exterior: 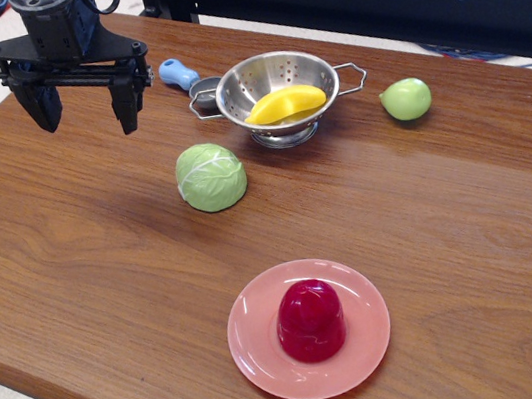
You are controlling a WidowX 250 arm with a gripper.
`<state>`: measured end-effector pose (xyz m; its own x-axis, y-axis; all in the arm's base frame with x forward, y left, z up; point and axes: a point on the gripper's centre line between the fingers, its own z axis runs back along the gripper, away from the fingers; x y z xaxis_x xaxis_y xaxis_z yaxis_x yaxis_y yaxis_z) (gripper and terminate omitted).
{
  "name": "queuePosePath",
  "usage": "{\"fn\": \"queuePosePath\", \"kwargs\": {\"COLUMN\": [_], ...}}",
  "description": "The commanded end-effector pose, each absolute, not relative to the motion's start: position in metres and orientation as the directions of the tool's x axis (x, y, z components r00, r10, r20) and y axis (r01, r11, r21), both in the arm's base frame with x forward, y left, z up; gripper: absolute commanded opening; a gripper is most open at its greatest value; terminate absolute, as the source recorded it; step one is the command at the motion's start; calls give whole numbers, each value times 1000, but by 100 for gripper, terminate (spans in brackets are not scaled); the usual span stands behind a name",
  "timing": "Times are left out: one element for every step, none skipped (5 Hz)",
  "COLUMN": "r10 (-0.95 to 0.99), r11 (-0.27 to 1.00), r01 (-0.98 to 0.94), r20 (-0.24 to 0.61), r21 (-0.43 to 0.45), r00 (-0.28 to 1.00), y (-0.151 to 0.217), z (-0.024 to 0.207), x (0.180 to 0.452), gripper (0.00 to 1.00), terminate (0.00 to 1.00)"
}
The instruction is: Take banana out of colander
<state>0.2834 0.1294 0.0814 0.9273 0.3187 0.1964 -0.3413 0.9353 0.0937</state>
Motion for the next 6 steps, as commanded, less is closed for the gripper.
{"fn": "queuePosePath", "kwargs": {"r10": [319,81,-150,-332,-441,-460], "r11": [935,988,981,942,898,887], "r01": [-341,-101,120,317,436,462], "r20": [196,167,203,170,144,116], "r21": [94,120,155,113,63,7], "r00": [927,983,968,928,886,880], "y": [129,103,72,48,35,33], "z": [81,79,82,97,104,106], "x": [283,308,325,342,359,375], "gripper": [100,100,100,100,100,100], "terminate": [0,0,0,0,0,0]}}
